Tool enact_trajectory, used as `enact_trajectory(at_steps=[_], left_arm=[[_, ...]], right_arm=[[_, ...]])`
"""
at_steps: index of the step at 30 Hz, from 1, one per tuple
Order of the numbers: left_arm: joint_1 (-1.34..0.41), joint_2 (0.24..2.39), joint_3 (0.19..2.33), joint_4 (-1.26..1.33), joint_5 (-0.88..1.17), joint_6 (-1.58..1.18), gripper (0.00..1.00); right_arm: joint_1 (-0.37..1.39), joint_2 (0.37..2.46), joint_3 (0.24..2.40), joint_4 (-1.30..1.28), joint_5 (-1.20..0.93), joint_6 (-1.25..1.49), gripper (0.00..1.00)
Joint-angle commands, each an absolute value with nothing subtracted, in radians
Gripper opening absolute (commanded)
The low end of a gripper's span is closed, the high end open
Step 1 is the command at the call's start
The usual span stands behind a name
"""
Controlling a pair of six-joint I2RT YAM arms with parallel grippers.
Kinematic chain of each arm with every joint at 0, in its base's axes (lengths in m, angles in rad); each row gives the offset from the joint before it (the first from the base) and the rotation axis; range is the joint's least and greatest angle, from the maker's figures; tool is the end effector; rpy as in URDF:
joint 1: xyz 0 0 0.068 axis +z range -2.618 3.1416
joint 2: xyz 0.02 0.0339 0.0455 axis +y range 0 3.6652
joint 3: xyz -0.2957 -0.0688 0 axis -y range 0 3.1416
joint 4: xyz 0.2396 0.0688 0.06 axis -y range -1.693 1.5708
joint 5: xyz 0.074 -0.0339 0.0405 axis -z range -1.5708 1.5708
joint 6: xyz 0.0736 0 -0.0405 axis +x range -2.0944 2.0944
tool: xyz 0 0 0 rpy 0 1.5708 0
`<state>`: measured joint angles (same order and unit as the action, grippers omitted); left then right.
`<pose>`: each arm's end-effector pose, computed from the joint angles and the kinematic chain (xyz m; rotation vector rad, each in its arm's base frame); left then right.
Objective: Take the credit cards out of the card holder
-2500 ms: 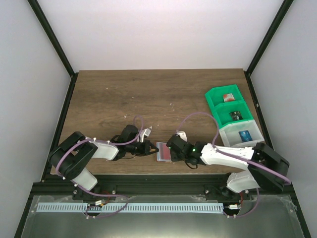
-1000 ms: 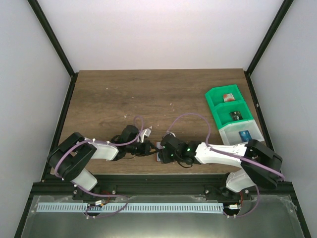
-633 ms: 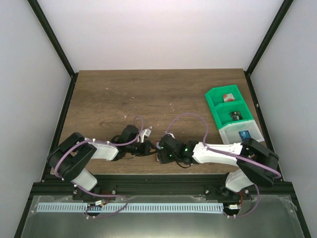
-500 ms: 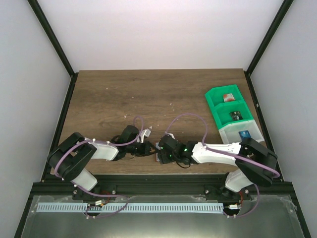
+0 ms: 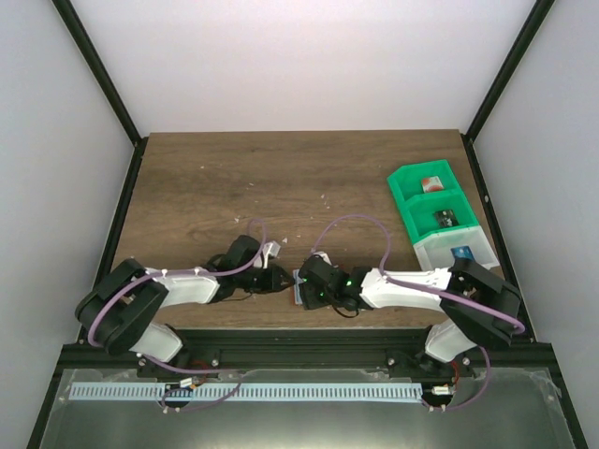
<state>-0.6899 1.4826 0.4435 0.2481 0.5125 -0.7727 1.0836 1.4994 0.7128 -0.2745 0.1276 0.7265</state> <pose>0.1809 -0.1960 0.1337 0.1733 2.6283 -1.2295 0.1404 0.2451 0.1529 -0.4343 2.6590 0.4456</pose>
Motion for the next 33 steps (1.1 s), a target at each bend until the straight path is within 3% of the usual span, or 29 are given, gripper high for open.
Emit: enact_trajectory(at_steps=[1,4,8,15,24,33], left_arm=[[-0.692,1.451,0.477,0.174,0.452,-0.727,0.23],[-0.693,1.443,0.496,0.114,0.405,-0.711,0.24],[-0.698,1.372,0.544,0.005,0.324,-0.690,0.35],[-0.735,1.288,0.585,0.011,0.342,-0.732,0.35],[-0.746,1.434,0.525,0.181,0.406,-0.780,0.00],[-0.747,1.553,0.492,0.284,0.429,-0.776,0.00]], right_arm=[[1.095,1.480,0.728,-0.273,0.162,0.735,0.63],[1.095,1.478,0.729,-0.277,0.163,0.735,0.63],[1.095,1.478,0.719,-0.273,0.165,0.740,0.63],[1.095,1.461,0.698,-0.251,0.166,0.746,0.61],[1.095,1.458,0.684,-0.237,0.164,0.752,0.61],[1.094,1.444,0.686,-0.241,0.170,0.749,0.63]])
